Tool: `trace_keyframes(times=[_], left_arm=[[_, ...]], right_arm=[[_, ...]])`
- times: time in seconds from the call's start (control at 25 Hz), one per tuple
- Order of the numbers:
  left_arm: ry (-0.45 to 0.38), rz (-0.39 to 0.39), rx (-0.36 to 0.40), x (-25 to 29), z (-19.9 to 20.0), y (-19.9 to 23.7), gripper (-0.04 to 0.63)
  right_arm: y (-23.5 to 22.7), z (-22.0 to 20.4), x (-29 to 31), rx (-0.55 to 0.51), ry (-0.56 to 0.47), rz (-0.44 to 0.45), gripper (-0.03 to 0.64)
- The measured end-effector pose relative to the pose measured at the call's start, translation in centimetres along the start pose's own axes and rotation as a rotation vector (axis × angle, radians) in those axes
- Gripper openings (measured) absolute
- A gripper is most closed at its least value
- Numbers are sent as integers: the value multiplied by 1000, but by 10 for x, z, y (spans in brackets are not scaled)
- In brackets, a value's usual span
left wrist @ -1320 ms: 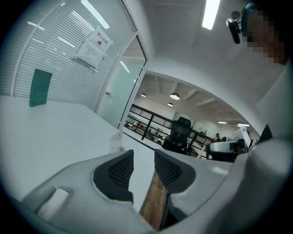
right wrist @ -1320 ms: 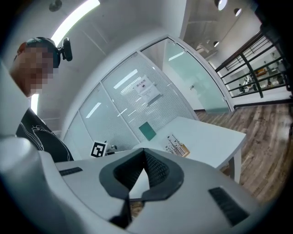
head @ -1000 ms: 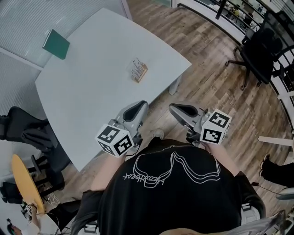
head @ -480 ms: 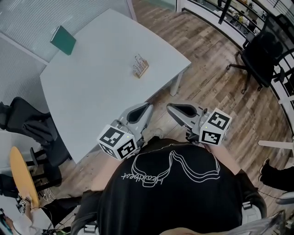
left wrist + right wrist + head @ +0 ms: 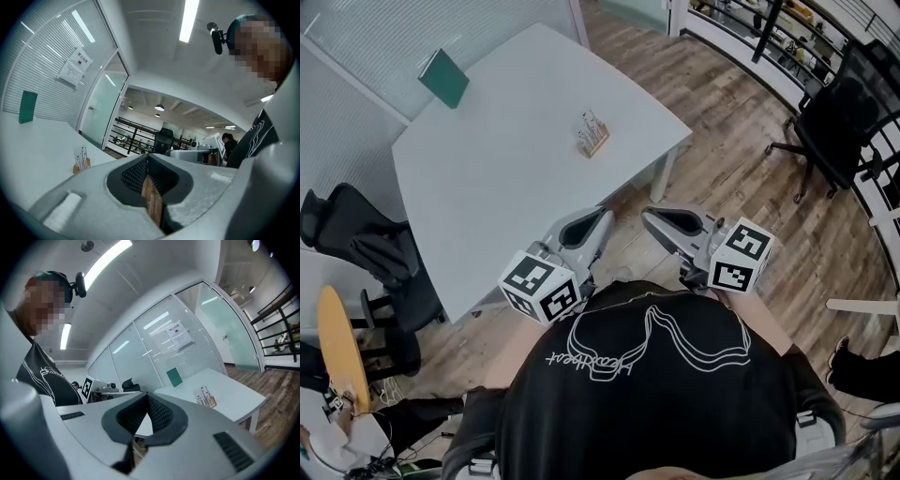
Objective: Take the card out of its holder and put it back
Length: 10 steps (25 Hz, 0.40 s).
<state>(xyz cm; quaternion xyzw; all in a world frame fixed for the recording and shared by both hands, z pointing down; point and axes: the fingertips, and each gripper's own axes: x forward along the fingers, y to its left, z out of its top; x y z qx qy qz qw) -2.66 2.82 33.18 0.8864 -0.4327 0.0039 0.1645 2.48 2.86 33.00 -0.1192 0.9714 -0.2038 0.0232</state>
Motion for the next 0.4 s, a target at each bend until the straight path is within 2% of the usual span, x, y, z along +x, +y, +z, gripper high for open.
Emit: trace_keyframes(times=[0.16,0.4], left_arm=[[-7,3,12,-9,0,-5,17],[-9,13,-16,-23,-13,-13,15]], right_arm=[[9,-1,1,13,-16,22,9],[22,-9,-1,6,-7,36,9]])
